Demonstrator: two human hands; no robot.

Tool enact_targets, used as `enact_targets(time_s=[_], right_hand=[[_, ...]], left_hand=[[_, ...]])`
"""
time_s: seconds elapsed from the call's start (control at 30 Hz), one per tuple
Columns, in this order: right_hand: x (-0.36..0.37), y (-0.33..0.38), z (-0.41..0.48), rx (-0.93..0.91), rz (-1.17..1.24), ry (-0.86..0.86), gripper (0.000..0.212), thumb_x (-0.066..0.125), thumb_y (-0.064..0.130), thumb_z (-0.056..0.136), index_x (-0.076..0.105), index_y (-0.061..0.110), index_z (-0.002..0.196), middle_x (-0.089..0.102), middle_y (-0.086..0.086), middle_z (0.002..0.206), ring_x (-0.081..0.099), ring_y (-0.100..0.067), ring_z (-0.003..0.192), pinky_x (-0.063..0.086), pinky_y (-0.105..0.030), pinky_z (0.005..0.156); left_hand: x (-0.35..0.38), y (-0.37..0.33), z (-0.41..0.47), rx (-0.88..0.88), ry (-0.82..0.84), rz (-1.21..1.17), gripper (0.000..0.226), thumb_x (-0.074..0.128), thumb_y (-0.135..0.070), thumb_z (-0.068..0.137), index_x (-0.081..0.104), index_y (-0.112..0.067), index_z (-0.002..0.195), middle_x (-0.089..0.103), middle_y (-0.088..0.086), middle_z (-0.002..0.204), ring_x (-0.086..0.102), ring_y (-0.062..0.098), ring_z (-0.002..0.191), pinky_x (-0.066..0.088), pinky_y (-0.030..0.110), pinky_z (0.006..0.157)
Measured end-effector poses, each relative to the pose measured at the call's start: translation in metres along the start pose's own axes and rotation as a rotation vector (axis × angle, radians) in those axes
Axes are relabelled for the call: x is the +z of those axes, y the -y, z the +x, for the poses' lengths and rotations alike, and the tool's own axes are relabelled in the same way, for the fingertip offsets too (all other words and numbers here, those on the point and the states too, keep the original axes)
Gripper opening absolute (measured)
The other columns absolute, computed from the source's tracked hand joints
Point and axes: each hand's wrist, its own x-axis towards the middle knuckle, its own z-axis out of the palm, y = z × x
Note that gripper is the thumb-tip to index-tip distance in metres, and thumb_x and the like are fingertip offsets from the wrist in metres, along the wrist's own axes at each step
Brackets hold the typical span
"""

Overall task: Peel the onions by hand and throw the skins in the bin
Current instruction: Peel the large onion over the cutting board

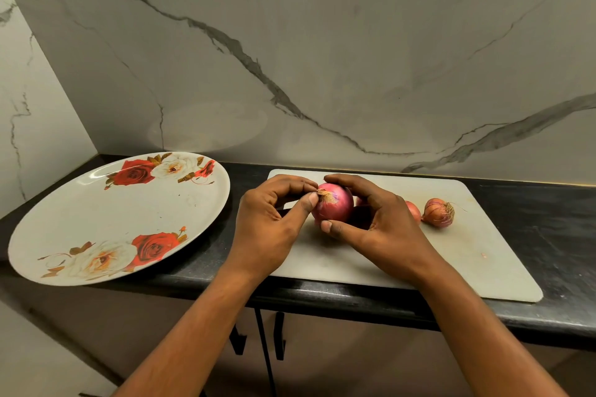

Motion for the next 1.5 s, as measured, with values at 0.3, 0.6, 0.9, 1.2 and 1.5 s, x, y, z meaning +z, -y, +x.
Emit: enact_targets(time_s=[0.3,0.6,0.9,1.2,1.5], right_hand=[[-0.001,0.000,0.000,0.016,0.054,0.019,0.060,0.089,0.021,0.083,0.062,0.037,0.134,0.067,0.015,0.128,0.070,-0.012,0.112,0.063,-0.037,0.091],[-0.004,-0.001,0.001,0.071,0.225,0.021,0.056,0.087,0.019,0.086,0.062,0.034,0.134,0.068,0.008,0.130,0.070,-0.016,0.116,0.062,-0.040,0.096],[-0.004,-0.001,0.001,0.075,0.228,-0.004,0.058,0.087,0.023,0.084,0.060,0.037,0.133,0.066,0.008,0.130,0.071,-0.018,0.115,0.062,-0.043,0.096],[-0.002,0.002,0.001,0.054,0.137,-0.003,0.065,0.092,0.014,0.078,0.057,0.038,0.128,0.061,0.020,0.125,0.072,-0.015,0.105,0.065,-0.038,0.087],[-0.002,0.006,0.001,0.030,0.121,0.018,0.062,0.088,0.008,0.081,0.058,0.035,0.128,0.061,0.024,0.125,0.072,-0.015,0.104,0.065,-0.037,0.084]], left_hand=[[0.002,0.005,0.002,-0.027,0.048,-0.020,0.011,0.069,-0.008,0.100,0.076,-0.010,0.107,0.072,-0.001,0.110,0.070,0.020,0.112,0.061,0.033,0.094],[0.004,0.006,0.001,-0.139,-0.006,-0.107,0.010,0.073,-0.009,0.097,0.077,-0.013,0.106,0.078,0.001,0.103,0.075,0.022,0.103,0.062,0.046,0.094],[0.003,0.005,0.001,-0.252,-0.109,-0.242,0.008,0.067,-0.007,0.100,0.074,-0.010,0.101,0.080,0.004,0.095,0.079,0.023,0.096,0.064,0.047,0.090],[0.000,0.001,-0.001,-0.176,-0.046,-0.175,0.017,0.079,-0.002,0.090,0.082,-0.012,0.102,0.080,0.000,0.102,0.077,0.021,0.100,0.064,0.042,0.088],[0.003,-0.001,-0.001,-0.080,-0.021,-0.117,0.015,0.085,-0.014,0.085,0.083,-0.012,0.100,0.078,-0.002,0.107,0.074,0.014,0.108,0.061,0.022,0.076]])
